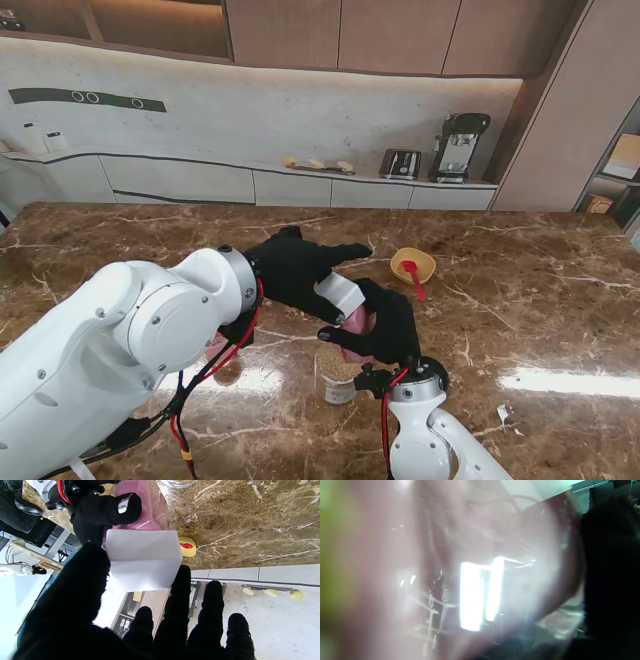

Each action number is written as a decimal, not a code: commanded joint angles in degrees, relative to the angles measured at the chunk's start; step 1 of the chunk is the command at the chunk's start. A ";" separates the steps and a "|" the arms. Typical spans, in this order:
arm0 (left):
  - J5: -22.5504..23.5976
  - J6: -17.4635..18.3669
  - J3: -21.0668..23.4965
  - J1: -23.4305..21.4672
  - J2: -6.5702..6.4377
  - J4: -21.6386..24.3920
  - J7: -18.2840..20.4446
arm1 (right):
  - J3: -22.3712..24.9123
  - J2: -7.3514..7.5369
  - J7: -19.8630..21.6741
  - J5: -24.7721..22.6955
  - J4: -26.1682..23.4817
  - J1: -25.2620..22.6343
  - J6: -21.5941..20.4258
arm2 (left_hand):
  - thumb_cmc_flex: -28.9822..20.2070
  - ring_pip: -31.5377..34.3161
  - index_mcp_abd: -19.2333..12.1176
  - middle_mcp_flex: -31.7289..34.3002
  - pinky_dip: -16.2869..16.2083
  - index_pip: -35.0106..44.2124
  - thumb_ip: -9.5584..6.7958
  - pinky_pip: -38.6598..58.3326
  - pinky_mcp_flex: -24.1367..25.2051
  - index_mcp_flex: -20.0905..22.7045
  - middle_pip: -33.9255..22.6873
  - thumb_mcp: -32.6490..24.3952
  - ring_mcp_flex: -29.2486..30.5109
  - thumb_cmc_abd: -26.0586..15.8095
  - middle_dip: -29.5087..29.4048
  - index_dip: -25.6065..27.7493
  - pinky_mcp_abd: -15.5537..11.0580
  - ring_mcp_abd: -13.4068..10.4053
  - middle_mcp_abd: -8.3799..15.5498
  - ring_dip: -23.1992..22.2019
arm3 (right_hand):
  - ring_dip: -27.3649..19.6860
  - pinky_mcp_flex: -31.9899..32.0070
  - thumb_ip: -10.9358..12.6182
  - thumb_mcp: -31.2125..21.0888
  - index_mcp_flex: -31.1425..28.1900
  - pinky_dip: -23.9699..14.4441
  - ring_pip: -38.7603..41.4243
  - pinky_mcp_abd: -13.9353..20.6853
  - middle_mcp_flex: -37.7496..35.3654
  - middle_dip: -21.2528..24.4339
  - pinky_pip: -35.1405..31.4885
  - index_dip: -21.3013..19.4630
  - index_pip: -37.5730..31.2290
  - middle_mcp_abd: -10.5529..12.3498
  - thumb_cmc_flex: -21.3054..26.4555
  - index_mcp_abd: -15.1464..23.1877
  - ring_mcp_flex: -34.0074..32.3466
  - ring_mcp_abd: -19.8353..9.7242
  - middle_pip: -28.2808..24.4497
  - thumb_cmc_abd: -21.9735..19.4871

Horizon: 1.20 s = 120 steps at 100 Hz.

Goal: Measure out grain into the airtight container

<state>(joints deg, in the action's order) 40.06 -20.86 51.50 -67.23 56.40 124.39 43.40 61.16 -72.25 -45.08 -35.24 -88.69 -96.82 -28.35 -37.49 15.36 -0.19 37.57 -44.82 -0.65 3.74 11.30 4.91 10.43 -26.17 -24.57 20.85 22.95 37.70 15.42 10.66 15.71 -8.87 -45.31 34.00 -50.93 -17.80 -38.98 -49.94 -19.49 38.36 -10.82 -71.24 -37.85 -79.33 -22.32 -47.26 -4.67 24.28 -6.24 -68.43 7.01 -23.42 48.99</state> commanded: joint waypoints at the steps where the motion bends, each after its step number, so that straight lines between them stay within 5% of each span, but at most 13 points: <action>1: 0.19 0.37 0.16 -0.58 0.07 -0.66 -0.57 | -0.07 -0.14 0.49 0.10 -0.39 -0.36 -0.05 | -4.86 1.74 -1.81 0.03 -0.57 0.10 -1.25 -0.19 1.16 -2.78 -1.14 -16.29 0.23 -1.67 1.02 0.55 0.07 -1.71 5.14 -0.61 | 2.22 -0.77 3.10 -23.82 -4.94 -0.21 5.61 2.48 -3.98 -2.05 -2.26 -1.62 -8.52 7.19 17.76 21.49 -4.58 -5.38 -5.69 -9.73; 16: -1.19 3.82 1.34 -1.44 0.23 -1.15 -1.65 | -0.04 -0.20 0.63 0.49 -0.48 -0.43 -0.08 | -7.99 1.12 -3.01 -0.31 0.98 -0.05 1.15 -0.64 0.74 -2.80 0.82 -26.31 -1.02 1.66 7.53 -0.07 -2.12 -3.32 7.73 -0.45 | 2.22 -0.77 3.12 -23.85 -4.92 -0.20 5.61 2.48 -3.94 -2.04 -2.26 -1.60 -8.51 7.18 17.79 21.47 -4.58 -5.38 -5.66 -9.67; 58: -9.10 13.90 4.20 -3.31 0.56 -3.62 -4.91 | 0.07 -0.56 2.49 3.73 -1.50 -1.10 -0.41 | -16.38 1.16 -4.72 1.98 4.59 1.55 5.35 -1.13 -0.38 -2.91 1.74 -27.48 -2.20 5.56 8.75 3.88 -7.37 -6.99 11.52 -1.37 | 2.25 -0.89 3.15 -23.96 -5.08 -0.20 5.66 2.62 -4.03 -2.13 -2.27 -1.60 -8.58 7.22 17.95 21.49 -4.68 -5.42 -5.76 -9.44; 68: -12.87 17.15 4.71 -3.00 0.51 -4.95 -5.05 | 0.11 -0.63 3.00 4.53 -1.76 -1.27 -0.55 | -18.68 0.87 -5.40 2.11 4.75 1.76 4.35 -1.01 -0.61 -2.78 1.80 -27.83 -3.00 4.99 7.02 5.11 -8.69 -8.83 13.44 -1.10 | 2.25 -0.90 3.16 -23.98 -5.08 -0.20 5.66 2.62 -4.05 -2.16 -2.26 -1.59 -8.58 7.21 17.98 21.47 -4.69 -5.46 -5.78 -9.42; 78: -15.17 20.71 5.14 -2.77 0.51 -6.18 -5.44 | 0.27 -0.74 3.89 5.97 -2.16 -1.56 -0.94 | -19.32 0.49 -6.33 1.51 2.89 2.43 1.21 0.23 -0.44 -2.61 0.00 -30.22 -3.40 3.76 -3.09 5.70 -9.77 -10.85 16.06 0.19 | 2.27 -0.93 3.15 -24.00 -5.11 -0.20 5.69 2.66 -4.08 -2.18 -2.26 -1.58 -8.61 7.19 17.96 21.45 -4.75 -5.46 -5.79 -9.36; 89: -16.35 23.78 5.58 -2.31 0.24 -6.85 -4.68 | 0.53 -0.90 5.17 8.22 -2.62 -1.91 -1.45 | -21.67 -0.96 -7.18 1.92 2.62 2.13 0.94 0.22 -0.67 -2.41 2.22 -30.37 -4.04 3.11 -7.67 4.85 -11.03 -13.64 19.80 2.28 | 2.27 -0.96 3.17 -24.08 -5.16 -0.21 5.69 2.59 -4.08 -2.19 -2.28 -1.57 -8.63 7.12 18.01 21.45 -4.74 -5.38 -5.80 -9.28; 120: -17.12 28.54 5.58 -2.44 0.15 -7.62 -5.36 | 0.51 -0.95 6.13 9.53 -2.70 -2.01 -1.69 | -23.54 -0.50 -9.01 5.70 -2.05 12.83 0.88 2.04 -0.30 -1.47 3.26 -32.27 -3.33 3.07 -15.05 2.34 -11.95 -16.79 22.73 3.38 | 2.29 -0.96 3.14 -24.13 -5.15 -0.21 5.71 2.48 -4.11 -2.23 -2.29 -1.52 -8.63 7.16 17.96 21.42 -4.74 -5.38 -5.81 -9.23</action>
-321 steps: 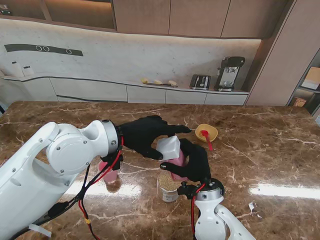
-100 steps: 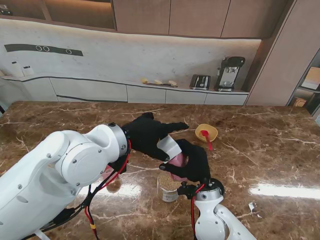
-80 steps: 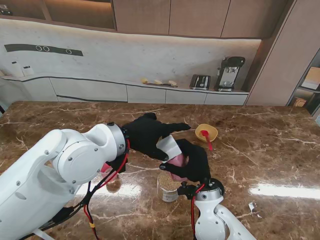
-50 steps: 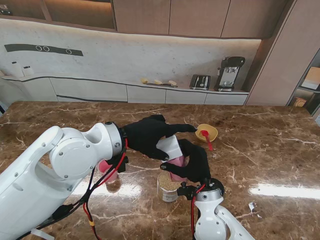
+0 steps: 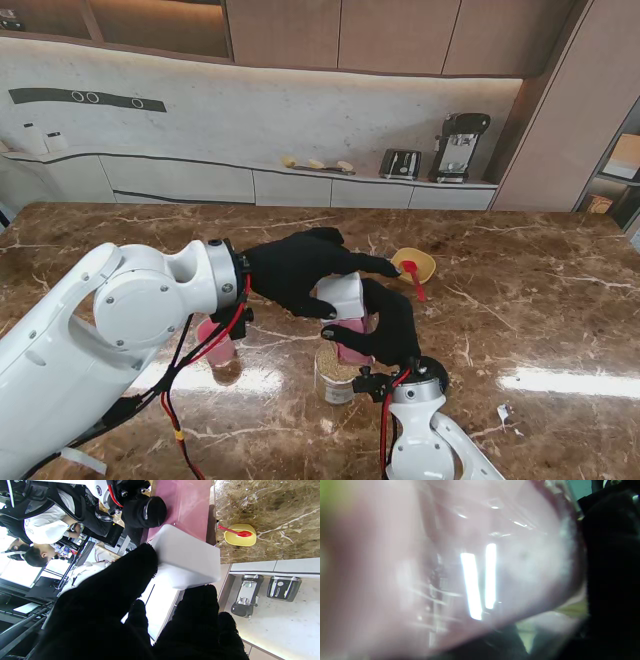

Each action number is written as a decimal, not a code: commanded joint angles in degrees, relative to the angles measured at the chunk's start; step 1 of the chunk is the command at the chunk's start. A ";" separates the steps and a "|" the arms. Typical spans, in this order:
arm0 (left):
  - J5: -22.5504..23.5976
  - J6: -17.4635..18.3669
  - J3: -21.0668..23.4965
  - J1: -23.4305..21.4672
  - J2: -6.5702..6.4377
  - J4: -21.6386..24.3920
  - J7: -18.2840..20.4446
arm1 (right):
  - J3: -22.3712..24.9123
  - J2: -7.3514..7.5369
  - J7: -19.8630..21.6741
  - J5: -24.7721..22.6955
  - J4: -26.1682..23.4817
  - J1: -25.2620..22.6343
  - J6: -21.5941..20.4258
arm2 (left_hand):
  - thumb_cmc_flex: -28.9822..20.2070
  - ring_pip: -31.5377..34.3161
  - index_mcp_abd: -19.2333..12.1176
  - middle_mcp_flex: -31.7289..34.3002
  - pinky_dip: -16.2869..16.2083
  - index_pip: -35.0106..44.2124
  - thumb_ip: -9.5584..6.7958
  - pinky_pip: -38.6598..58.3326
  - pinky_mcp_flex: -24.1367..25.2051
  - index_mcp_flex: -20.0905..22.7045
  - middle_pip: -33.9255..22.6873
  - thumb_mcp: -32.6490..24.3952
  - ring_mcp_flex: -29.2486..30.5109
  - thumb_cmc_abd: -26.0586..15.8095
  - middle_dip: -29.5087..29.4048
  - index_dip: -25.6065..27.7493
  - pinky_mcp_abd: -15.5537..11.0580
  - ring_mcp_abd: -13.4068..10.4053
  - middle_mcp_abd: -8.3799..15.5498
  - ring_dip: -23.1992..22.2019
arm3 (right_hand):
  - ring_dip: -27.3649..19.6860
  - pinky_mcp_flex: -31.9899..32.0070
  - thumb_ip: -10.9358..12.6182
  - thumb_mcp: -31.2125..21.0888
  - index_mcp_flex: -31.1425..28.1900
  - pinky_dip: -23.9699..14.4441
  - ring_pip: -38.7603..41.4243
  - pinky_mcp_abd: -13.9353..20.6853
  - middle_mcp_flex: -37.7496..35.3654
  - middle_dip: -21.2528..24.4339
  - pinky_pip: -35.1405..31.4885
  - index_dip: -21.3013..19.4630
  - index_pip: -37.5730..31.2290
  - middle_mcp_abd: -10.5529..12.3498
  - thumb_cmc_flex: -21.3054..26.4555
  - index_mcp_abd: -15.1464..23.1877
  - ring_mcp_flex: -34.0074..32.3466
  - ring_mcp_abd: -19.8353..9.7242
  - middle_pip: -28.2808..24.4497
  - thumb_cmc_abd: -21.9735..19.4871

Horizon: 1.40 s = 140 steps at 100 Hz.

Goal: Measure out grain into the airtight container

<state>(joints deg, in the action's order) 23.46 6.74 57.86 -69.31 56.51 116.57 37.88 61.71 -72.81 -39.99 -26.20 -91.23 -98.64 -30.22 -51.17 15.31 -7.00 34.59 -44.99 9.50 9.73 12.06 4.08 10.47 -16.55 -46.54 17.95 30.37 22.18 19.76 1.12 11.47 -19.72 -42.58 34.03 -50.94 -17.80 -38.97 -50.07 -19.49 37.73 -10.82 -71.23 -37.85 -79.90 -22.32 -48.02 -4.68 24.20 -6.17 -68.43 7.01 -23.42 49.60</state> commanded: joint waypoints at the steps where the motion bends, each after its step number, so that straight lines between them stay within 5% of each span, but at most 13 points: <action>1: -0.49 1.08 -0.81 -0.36 0.03 0.19 0.11 | -0.04 -0.39 1.07 0.53 -0.17 -0.20 0.17 | -9.95 -0.41 -2.23 8.84 -2.03 3.06 -5.12 1.31 0.52 -1.42 -6.38 -10.35 -0.34 -4.34 0.37 -2.25 -2.42 -12.60 33.60 0.64 | 2.26 -0.95 3.14 -24.16 -5.02 -0.22 6.35 2.46 -4.11 -2.22 -1.73 -1.52 -7.88 7.20 18.05 21.31 -4.76 -5.39 -5.81 -9.82; 62: -0.56 2.15 -3.82 1.43 0.20 -0.90 -0.78 | 0.03 -0.36 1.63 1.10 0.03 -0.12 0.10 | -10.38 -0.06 -3.41 9.28 -2.02 8.95 -4.91 0.45 0.47 -0.14 -4.67 -8.99 -1.01 -5.70 -1.23 -4.79 -2.46 -12.51 32.27 0.27 | 2.07 -0.83 3.11 -24.28 -4.87 -0.18 5.91 2.49 -3.97 -2.02 -1.62 -1.43 -7.78 7.36 17.94 21.37 -4.52 -5.42 -5.52 -9.67; 75: -1.57 0.70 -2.98 1.11 0.08 -0.30 0.17 | 0.03 -0.42 1.35 1.06 0.11 -0.06 0.17 | -2.32 -3.59 -3.56 -0.01 4.37 7.70 -4.68 -3.12 -0.39 1.12 -0.47 -6.84 -3.44 -3.13 -3.47 -7.59 -1.97 -12.23 28.33 4.68 | 2.05 -0.75 3.11 -24.27 -4.86 -0.17 5.86 2.49 -3.95 -2.03 -1.56 -1.44 -7.78 7.32 18.00 21.46 -4.54 -5.48 -5.50 -9.71; 85: -1.92 -0.11 -1.82 0.42 0.05 0.22 0.49 | -0.09 -0.45 1.21 0.93 0.27 0.06 0.20 | 7.05 -6.40 -2.87 -12.38 13.43 5.66 -3.98 -5.93 -0.97 -0.79 1.72 0.41 -7.15 -1.54 -5.42 -8.53 -0.22 -11.65 25.07 9.30 | 2.04 -0.69 3.11 -24.26 -4.90 -0.15 5.85 2.53 -3.94 -2.07 -1.50 -1.47 -7.81 7.40 18.02 21.43 -4.53 -5.47 -5.52 -9.72; 102: -1.70 -0.28 0.94 -1.76 0.38 0.81 -1.07 | -0.28 -0.47 1.05 0.75 0.50 0.22 0.30 | 18.95 -8.61 -0.96 -22.57 17.37 4.28 -4.00 -6.68 -0.83 -1.02 3.29 14.69 -11.08 -1.10 -5.62 -6.65 2.13 -9.64 23.53 11.72 | 2.04 -0.69 3.12 -24.26 -4.95 -0.15 5.83 2.54 -3.91 -2.17 -1.48 -1.50 -7.84 7.47 18.03 21.59 -4.53 -5.47 -5.55 -9.70; 120: -0.88 -1.52 4.72 -5.03 0.99 1.96 -3.90 | -0.44 -0.47 0.98 0.68 0.77 0.36 0.59 | 18.14 -9.54 0.87 -23.93 18.42 1.13 -6.80 -6.28 -0.68 0.96 6.89 33.93 -11.89 -8.45 -5.82 -5.03 2.40 -9.27 22.92 14.92 | 2.06 -0.70 3.11 -24.27 -4.98 -0.16 5.87 2.54 -3.94 -2.20 -1.47 -1.51 -7.84 7.52 17.99 21.70 -4.55 -5.49 -5.56 -9.68; 134: 0.60 -2.71 7.99 -8.20 1.14 3.50 -4.83 | 0.10 -0.51 0.76 0.76 1.05 0.49 0.74 | 17.92 -10.53 2.11 -24.12 18.18 0.55 -7.92 -6.06 -0.77 2.11 7.58 37.75 -11.54 -12.41 -6.12 -4.96 1.14 -10.15 22.58 16.67 | 2.04 -0.52 3.10 -24.29 -4.89 -0.13 5.77 2.57 -3.89 -2.17 -1.37 -1.48 -7.78 7.61 17.92 21.71 -4.32 -5.54 -5.51 -9.75; 140: 1.44 -2.92 9.50 -10.14 1.24 4.04 -5.62 | 0.51 -0.51 0.84 1.01 1.24 0.59 0.82 | 16.71 -10.20 2.14 -24.07 16.64 0.25 -8.32 -4.73 -0.31 2.41 7.35 40.11 -11.18 -13.40 -6.05 -4.81 2.68 -9.91 22.82 17.17 | 1.99 -0.08 3.10 -24.28 -4.87 -0.06 5.57 2.59 -3.71 -2.15 -1.12 -1.49 -7.78 7.75 17.95 21.73 -3.96 -5.65 -5.41 -9.87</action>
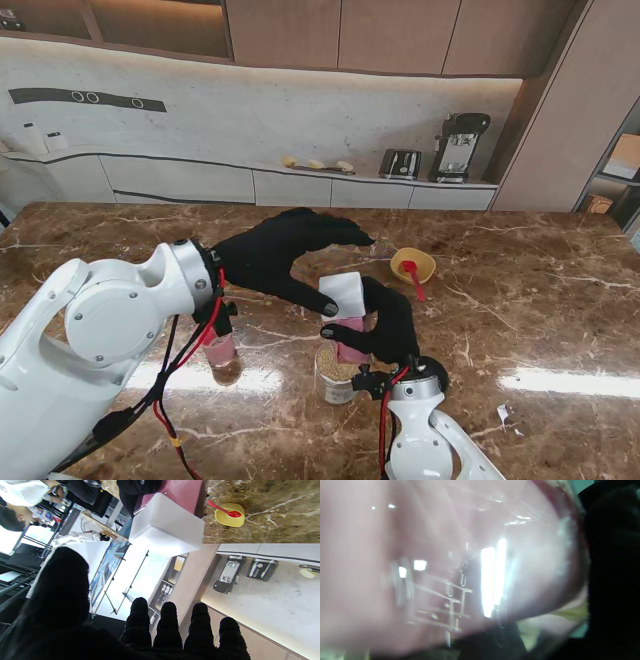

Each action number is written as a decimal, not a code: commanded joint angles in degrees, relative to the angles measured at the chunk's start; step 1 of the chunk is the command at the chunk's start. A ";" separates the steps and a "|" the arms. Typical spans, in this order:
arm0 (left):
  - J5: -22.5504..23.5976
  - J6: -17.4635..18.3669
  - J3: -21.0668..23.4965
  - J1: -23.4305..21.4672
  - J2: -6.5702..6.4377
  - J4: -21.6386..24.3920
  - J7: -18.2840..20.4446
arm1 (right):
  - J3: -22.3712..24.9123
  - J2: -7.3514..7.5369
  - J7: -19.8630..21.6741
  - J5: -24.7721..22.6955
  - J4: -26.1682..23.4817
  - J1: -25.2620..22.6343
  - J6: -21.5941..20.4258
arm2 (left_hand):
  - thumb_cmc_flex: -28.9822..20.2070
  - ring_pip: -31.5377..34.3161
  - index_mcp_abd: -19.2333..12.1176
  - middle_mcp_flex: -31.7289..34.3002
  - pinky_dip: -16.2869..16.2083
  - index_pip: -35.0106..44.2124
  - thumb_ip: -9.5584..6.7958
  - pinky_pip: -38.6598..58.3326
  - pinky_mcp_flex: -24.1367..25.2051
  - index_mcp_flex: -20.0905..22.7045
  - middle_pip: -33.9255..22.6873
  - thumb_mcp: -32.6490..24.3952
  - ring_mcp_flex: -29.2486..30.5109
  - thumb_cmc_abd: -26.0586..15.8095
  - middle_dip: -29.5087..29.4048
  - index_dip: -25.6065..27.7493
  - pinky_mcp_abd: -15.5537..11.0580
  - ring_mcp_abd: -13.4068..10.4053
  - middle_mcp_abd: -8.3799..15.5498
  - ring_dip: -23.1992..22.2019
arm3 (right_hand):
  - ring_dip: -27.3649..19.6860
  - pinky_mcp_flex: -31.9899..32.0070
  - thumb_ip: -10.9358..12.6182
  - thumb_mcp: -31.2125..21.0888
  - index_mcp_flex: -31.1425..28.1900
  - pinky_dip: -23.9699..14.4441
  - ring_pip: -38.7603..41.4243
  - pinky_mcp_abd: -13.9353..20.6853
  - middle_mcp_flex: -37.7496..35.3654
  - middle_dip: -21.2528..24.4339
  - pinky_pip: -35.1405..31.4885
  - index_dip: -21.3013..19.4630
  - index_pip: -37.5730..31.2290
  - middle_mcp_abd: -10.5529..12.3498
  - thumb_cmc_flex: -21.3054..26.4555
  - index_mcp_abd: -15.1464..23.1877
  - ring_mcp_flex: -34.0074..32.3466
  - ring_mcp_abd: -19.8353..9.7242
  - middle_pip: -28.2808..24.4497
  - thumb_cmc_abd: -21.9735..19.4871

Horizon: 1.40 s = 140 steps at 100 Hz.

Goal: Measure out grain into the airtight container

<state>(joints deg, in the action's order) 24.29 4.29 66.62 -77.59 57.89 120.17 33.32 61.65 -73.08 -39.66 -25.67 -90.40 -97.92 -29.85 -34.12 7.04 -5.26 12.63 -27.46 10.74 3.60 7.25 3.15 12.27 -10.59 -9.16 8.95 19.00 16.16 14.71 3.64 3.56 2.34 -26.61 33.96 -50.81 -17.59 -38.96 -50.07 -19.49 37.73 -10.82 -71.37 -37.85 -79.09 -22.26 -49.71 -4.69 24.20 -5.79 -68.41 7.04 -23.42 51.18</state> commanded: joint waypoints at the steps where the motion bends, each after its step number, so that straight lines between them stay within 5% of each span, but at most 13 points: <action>1: 0.82 -0.45 0.96 -2.19 -0.10 0.50 -1.29 | 0.63 -0.24 0.54 0.56 0.45 -0.12 0.47 | -0.61 -1.84 0.35 -2.11 -2.21 -1.02 -2.27 0.93 0.96 0.77 1.20 3.26 -1.97 -2.19 0.03 0.29 0.76 -2.00 0.87 1.23 | 2.04 -0.07 2.89 -24.28 -4.87 -0.05 5.52 2.57 -3.56 -2.16 -1.86 -1.56 -6.09 7.76 17.98 21.35 -3.90 -5.68 -5.41 -11.46; 10: 2.63 0.08 2.88 -5.27 0.19 0.85 -3.41 | 1.35 -0.24 1.04 1.55 0.80 -0.07 0.72 | -1.57 -1.69 0.25 -1.89 -8.00 -1.41 -2.55 3.46 2.03 1.08 1.03 5.00 -1.29 -3.03 -0.11 0.33 2.61 -2.13 1.00 1.32 | 1.96 0.56 2.93 -24.31 -4.75 -0.01 5.19 2.47 -3.23 -2.13 -1.54 -1.59 -6.05 8.03 18.18 21.44 -3.34 -5.79 -5.21 -11.40; 39: 5.41 2.26 6.68 -12.51 1.09 0.17 -9.32 | 5.54 -0.14 7.26 12.41 0.21 -0.37 1.40 | -2.93 -1.73 0.36 -0.32 -9.06 -1.85 -2.52 3.09 2.01 1.84 0.24 5.21 -1.20 -3.96 0.09 0.25 3.02 -1.85 0.61 1.40 | 1.46 4.44 3.31 -24.96 -4.93 -0.08 3.20 2.38 -1.54 -2.03 0.40 -1.89 -5.18 9.01 20.39 21.49 -0.28 -6.07 -4.01 -10.61; 63: 6.13 5.61 9.94 -17.05 1.61 -0.20 -12.97 | 10.15 0.36 10.94 17.21 1.13 0.35 3.40 | -3.76 -1.81 0.44 -0.37 -8.67 -2.56 -2.46 2.07 1.84 1.76 0.33 5.94 -1.53 -4.76 -0.16 0.10 2.92 -1.49 0.55 1.39 | 2.17 8.84 3.51 -29.66 -6.04 -2.57 0.49 2.91 0.44 -2.90 4.26 -5.67 -0.23 10.44 22.44 20.72 3.31 -6.02 -2.25 -5.79; 84: 6.27 8.44 12.08 -20.59 2.01 -0.86 -15.76 | 13.67 1.01 14.82 20.39 3.11 2.13 6.80 | -4.46 -1.99 0.35 -0.30 -8.05 -2.83 -2.46 1.37 1.58 2.10 0.72 6.55 -1.96 -5.09 -0.39 0.10 2.88 -1.73 0.48 1.47 | 3.31 13.58 2.91 -36.08 -6.66 -5.26 -4.03 3.67 2.79 -4.68 8.74 -13.21 4.57 11.26 23.81 20.57 7.26 -6.54 -1.61 -1.26; 94: 6.33 9.75 13.00 -22.11 2.25 -1.38 -17.28 | 14.91 1.10 16.48 22.88 4.34 3.22 8.76 | -4.75 -1.96 0.31 -0.17 -7.88 -2.92 -2.47 1.23 1.52 2.23 0.81 6.80 -1.89 -5.29 -0.43 0.10 2.90 -1.72 0.47 1.48 | 4.44 15.95 2.45 -38.80 -7.34 -7.62 -6.29 3.84 3.96 -5.27 11.44 -20.04 6.10 11.35 24.26 20.71 8.64 -6.80 -2.34 -0.57; 122: 6.51 12.04 15.74 -24.94 2.60 -2.13 -19.40 | 17.70 0.99 17.77 24.51 9.73 6.48 11.33 | -5.57 -2.00 0.02 -0.13 -5.43 -3.20 -2.57 -0.42 1.00 2.18 0.79 7.82 -2.21 -5.41 -0.37 0.13 2.05 -1.90 0.51 1.48 | 3.05 31.14 4.07 -42.08 -5.48 -8.59 -10.92 3.28 10.23 -5.67 24.45 -25.35 6.82 11.74 23.51 22.21 19.20 -8.62 -1.59 -0.28; 140: 6.60 12.89 16.33 -25.71 2.66 -2.49 -19.86 | 19.03 0.78 18.49 25.96 13.57 8.83 13.47 | -5.74 -2.03 0.02 -0.21 -4.92 -3.05 -2.61 -0.52 0.94 2.31 0.81 8.08 -2.32 -5.57 -0.37 0.28 2.05 -1.92 0.64 1.47 | -0.85 34.17 6.08 -44.02 -3.90 -12.26 -10.55 3.09 13.56 -5.03 29.98 -30.17 5.01 11.94 23.14 23.82 22.39 -9.54 -2.03 -1.33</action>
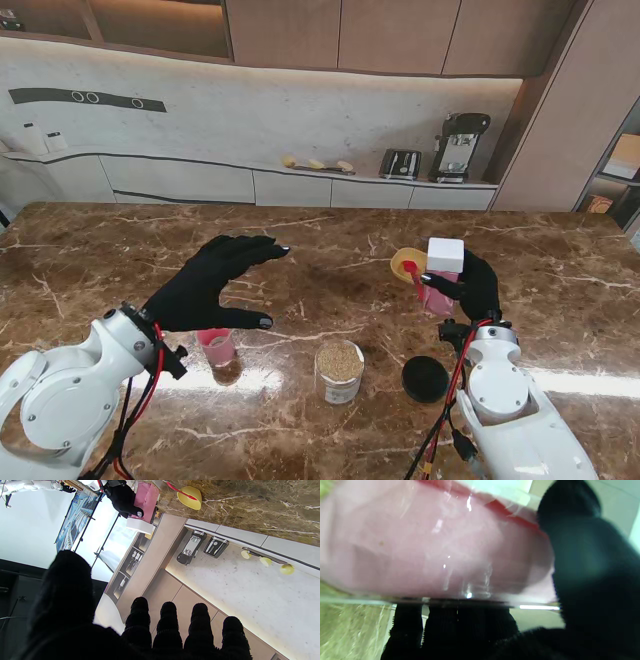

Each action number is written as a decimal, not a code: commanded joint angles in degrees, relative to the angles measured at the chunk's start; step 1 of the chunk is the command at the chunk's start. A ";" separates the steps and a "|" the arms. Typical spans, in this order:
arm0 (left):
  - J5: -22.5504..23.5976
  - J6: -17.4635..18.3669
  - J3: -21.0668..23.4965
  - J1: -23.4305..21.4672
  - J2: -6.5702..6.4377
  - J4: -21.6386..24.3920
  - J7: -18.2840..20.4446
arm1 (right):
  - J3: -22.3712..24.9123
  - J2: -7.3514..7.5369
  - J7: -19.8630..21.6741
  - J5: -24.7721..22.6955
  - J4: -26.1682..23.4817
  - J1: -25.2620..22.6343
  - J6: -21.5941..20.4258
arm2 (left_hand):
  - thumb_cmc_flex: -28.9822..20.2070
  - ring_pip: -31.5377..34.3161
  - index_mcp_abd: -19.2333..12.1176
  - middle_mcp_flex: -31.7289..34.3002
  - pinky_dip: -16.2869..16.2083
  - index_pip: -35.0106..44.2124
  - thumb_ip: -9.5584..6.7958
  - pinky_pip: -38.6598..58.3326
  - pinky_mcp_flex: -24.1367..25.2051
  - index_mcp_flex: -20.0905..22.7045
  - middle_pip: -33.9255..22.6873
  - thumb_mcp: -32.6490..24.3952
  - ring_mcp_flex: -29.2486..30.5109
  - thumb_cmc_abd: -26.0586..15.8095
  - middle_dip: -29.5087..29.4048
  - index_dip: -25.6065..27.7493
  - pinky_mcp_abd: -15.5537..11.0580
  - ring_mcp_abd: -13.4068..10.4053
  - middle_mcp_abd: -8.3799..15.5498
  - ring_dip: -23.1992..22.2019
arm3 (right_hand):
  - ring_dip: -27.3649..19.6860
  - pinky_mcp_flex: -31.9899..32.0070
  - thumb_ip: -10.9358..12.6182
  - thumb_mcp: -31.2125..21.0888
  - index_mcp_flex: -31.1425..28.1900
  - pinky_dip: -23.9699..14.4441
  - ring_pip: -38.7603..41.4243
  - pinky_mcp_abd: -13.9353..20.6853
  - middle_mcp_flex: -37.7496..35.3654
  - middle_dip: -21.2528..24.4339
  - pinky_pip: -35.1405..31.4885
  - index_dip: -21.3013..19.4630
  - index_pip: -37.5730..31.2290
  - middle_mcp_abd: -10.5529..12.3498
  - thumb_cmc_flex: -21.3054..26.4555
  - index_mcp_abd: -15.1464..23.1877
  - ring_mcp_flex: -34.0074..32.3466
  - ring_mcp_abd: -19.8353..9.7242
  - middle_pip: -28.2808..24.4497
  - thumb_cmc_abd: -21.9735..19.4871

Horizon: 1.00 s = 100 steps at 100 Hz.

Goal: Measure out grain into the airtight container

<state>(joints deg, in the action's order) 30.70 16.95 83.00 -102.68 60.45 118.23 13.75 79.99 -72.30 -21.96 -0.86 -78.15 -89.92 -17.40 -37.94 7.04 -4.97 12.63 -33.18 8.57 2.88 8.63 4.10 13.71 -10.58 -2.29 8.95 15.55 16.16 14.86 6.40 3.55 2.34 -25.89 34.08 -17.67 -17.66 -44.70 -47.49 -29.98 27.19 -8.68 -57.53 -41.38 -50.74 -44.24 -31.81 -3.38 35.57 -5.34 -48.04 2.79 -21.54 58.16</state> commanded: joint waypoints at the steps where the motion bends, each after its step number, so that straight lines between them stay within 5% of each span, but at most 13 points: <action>1: 0.18 0.27 -0.05 -0.65 0.11 -0.57 -0.32 | 0.76 -0.03 0.86 1.37 1.52 0.97 1.11 | -1.96 -2.02 -0.27 -0.19 0.83 -0.85 -1.90 -1.90 -0.01 0.89 0.80 1.20 -2.32 -2.13 -0.37 0.14 -0.70 -1.88 0.60 0.75 | -1.20 1.08 6.37 -38.39 -6.28 -1.88 0.05 0.95 -0.09 -1.47 1.93 -8.64 -13.16 10.65 11.68 23.49 2.12 -5.30 -4.01 -8.37; 24: 0.16 0.55 -0.36 -1.05 0.19 -1.06 -0.91 | 1.85 -0.97 0.39 3.96 8.55 5.30 2.58 | -2.09 -2.08 -0.38 -0.18 1.34 -0.90 -1.93 -1.96 -0.06 0.67 0.75 1.48 -2.46 -2.22 -0.34 0.22 -0.80 -2.02 0.70 0.77 | -2.02 2.36 8.48 -38.84 -3.92 -2.41 0.53 1.98 2.44 -0.25 5.59 -13.13 -15.34 10.93 11.36 24.61 3.21 -5.71 -4.48 -10.75; 35: -0.03 0.20 -0.51 -1.19 0.18 -1.06 -0.79 | 2.21 -1.34 0.60 5.04 12.23 7.16 2.41 | -1.98 -2.13 0.01 -1.66 1.40 -0.90 -1.96 -1.81 -0.10 0.67 1.44 1.62 -2.64 -2.51 -0.59 0.27 -0.18 -1.89 0.47 0.78 | -2.61 2.47 11.16 -38.90 -1.96 -1.94 -0.18 3.63 3.99 2.72 7.92 -13.55 -14.16 11.04 10.87 24.97 4.01 -6.09 -4.16 -11.81; 51: -0.64 -0.63 -0.75 -1.03 -0.04 -1.21 0.54 | 2.54 -2.12 1.18 7.79 17.72 9.68 0.38 | -1.98 -2.26 0.71 -2.37 -0.79 -0.94 -2.09 0.30 0.48 0.86 2.04 2.00 -3.45 -2.93 -0.40 0.35 -0.35 -1.71 -0.12 0.77 | -4.27 0.41 11.59 -38.84 -1.30 -0.48 -2.35 6.96 5.36 5.80 9.47 -13.11 -13.80 10.63 10.89 25.21 4.35 -6.35 -3.40 -11.94; 100: 0.14 -1.59 -0.66 -1.42 0.00 -0.98 0.42 | 2.55 -2.95 5.11 10.95 27.55 13.65 -5.03 | -2.10 -2.23 0.62 -2.43 1.10 -0.88 -2.14 -1.46 0.06 1.50 2.23 2.37 -3.47 -3.08 -0.26 0.42 -0.77 -2.18 0.71 0.81 | -6.51 1.29 12.21 -39.56 1.59 3.02 -5.63 8.71 8.23 9.25 11.26 -5.58 -7.23 10.79 12.05 26.47 7.47 -6.90 -0.66 -10.57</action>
<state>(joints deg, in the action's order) 30.71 15.78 82.45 -103.61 60.45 117.34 14.11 82.38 -75.08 -17.73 10.41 -51.51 -76.42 -22.51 -37.99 7.04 -4.82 12.63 -32.49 8.54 2.88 8.62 4.08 14.25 -9.99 -1.64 8.95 14.91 16.16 14.95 6.40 3.55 2.29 -25.88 28.84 -16.59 -16.55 -54.28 -40.00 -27.93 21.89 -2.17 -48.99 -32.39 -40.14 -47.91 -30.26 -0.04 38.78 -3.11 -41.97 -1.24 -21.30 57.86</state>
